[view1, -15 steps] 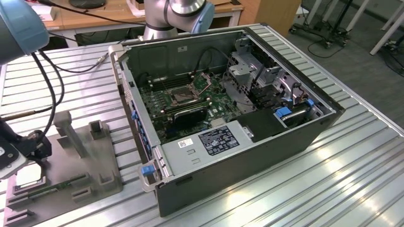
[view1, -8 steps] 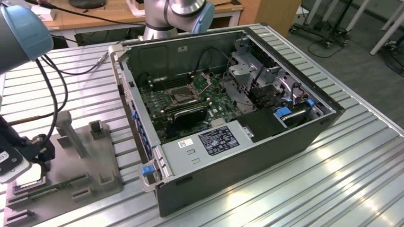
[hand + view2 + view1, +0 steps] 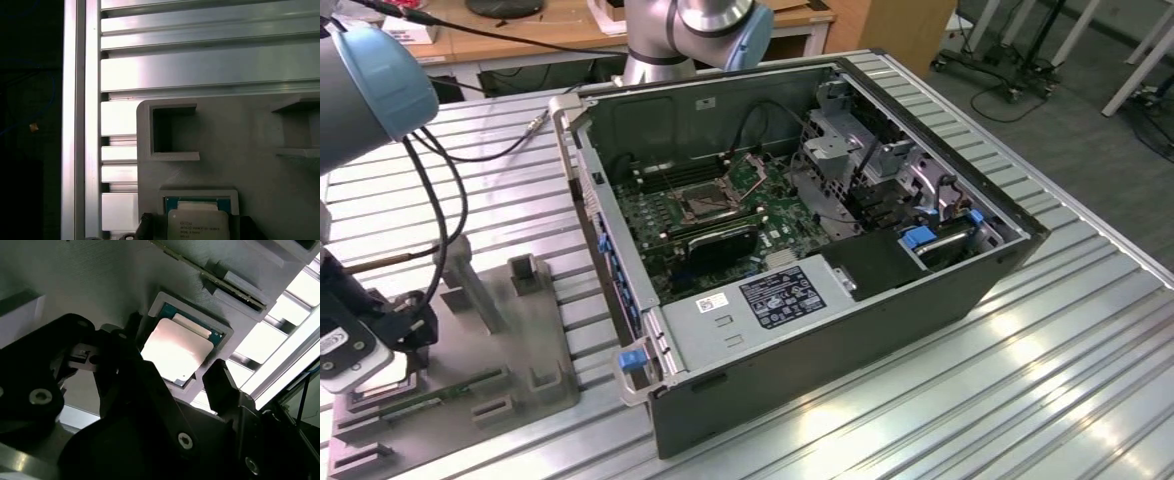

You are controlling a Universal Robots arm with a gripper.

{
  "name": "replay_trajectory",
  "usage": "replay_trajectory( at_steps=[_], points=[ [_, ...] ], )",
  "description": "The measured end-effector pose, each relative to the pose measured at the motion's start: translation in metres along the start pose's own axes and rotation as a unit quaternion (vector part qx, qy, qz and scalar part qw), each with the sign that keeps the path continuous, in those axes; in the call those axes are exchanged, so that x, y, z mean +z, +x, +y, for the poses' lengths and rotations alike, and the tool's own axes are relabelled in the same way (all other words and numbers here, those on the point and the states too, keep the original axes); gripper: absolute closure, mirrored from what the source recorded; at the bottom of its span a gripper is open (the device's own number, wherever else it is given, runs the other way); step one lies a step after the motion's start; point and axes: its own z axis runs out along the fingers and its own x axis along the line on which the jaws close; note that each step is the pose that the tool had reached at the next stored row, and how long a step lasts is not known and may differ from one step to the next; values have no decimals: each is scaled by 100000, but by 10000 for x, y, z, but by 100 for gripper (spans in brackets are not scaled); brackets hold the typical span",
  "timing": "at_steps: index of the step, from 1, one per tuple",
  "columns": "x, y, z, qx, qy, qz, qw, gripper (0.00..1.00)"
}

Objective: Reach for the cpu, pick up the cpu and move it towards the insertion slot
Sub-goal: 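Pick up the cpu and move it towards the insertion slot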

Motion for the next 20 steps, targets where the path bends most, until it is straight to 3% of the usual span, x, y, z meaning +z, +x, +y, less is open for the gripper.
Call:
replay_trajectory(
  at_steps=[1,3,4,7,9,20],
  points=[
    [0,0,0,-2,0,1,100000,25],
    [0,0,0,-2,1,2,100000,25],
    [1,0,0,-3,-2,-1,100000,32],
    [-10,0,0,-3,1,1,100000,33],
    [-37,0,2,-1,1,9,100000,45],
    [-222,-1,9,3,1,82,100000,45]
  ],
)
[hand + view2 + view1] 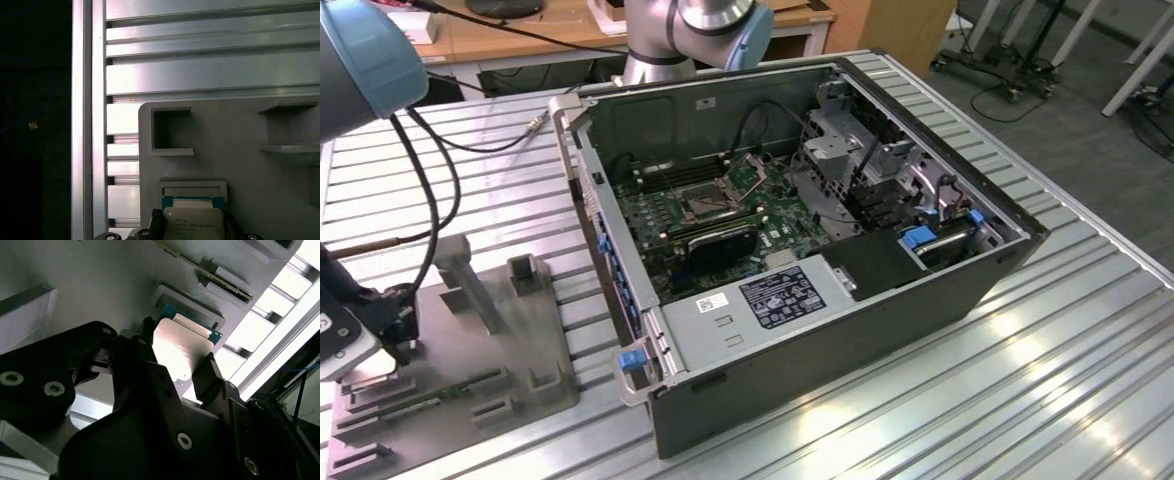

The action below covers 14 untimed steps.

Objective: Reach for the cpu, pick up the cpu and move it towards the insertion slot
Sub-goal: 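Pick up the cpu and move it towards the insertion slot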

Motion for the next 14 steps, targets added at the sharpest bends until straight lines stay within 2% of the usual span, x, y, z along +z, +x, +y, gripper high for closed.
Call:
replay_trajectory(
  at_steps=[1,4,14],
  points=[
    [-40,0,2,0,1,11,100000,45],
    [-82,0,3,-1,-2,13,100000,45],
    [-84,0,3,-2,-2,10,100000,45]
  ],
)
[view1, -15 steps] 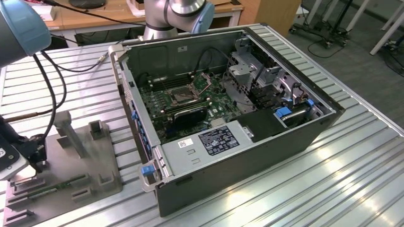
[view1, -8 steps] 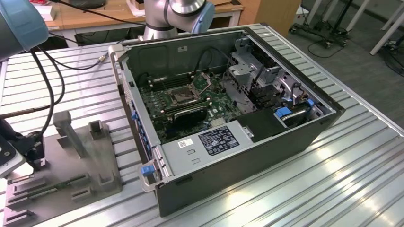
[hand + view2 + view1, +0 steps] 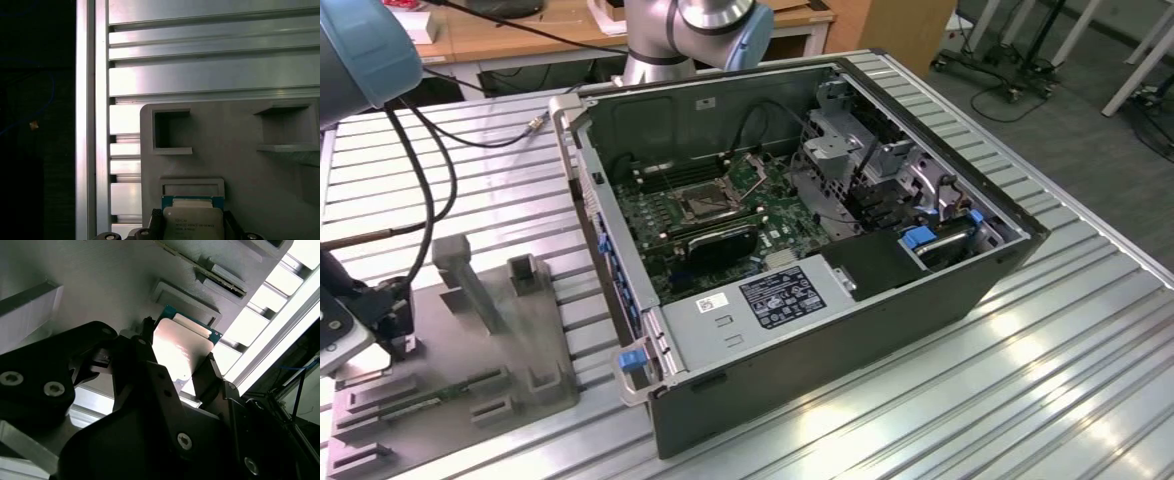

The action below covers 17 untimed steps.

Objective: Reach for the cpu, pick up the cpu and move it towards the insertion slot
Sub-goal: 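Pick up the cpu and move it towards the insertion slot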

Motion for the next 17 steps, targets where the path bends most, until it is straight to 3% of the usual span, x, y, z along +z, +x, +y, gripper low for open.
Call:
replay_trajectory(
  at_steps=[5,17],
  points=[
    [-31,0,1,3,1,2,100000,45],
    [-188,0,8,6,5,4,100000,45]
  ],
)
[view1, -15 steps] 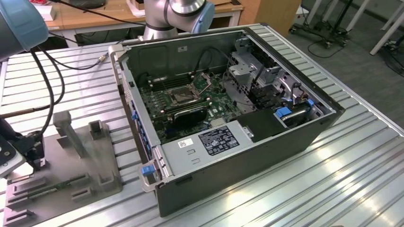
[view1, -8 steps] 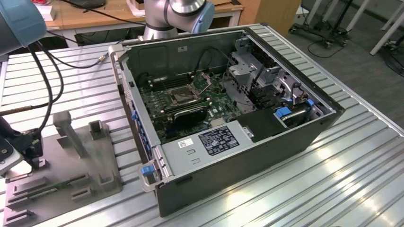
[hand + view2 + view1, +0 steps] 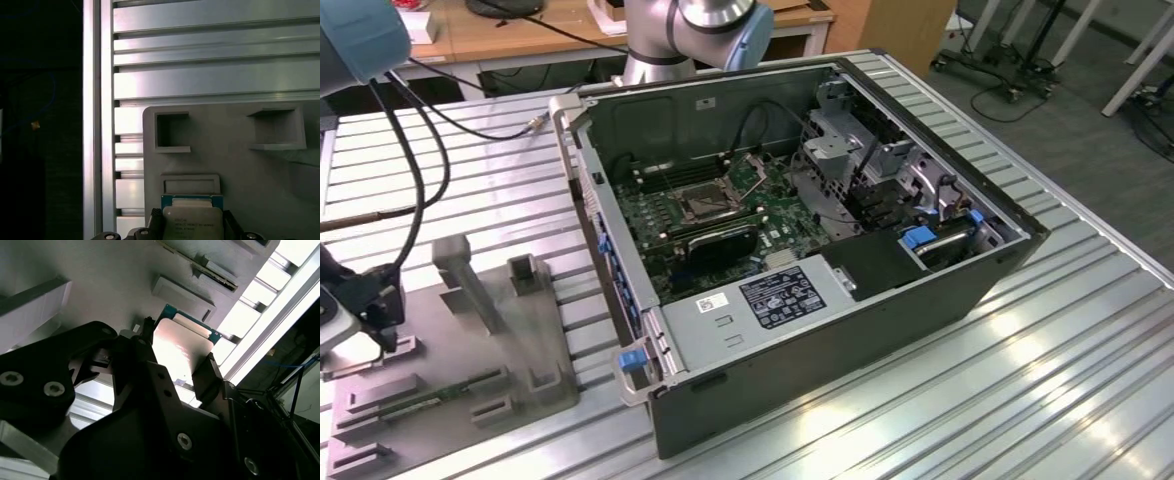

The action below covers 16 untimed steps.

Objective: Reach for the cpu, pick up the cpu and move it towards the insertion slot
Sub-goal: 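Pick up the cpu and move it towards the insertion slot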

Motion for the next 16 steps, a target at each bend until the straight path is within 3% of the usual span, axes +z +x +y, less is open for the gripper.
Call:
replay_trajectory(
  at_steps=[16],
  points=[
    [-238,0,10,11,-3,-3,100000,45]
  ],
)
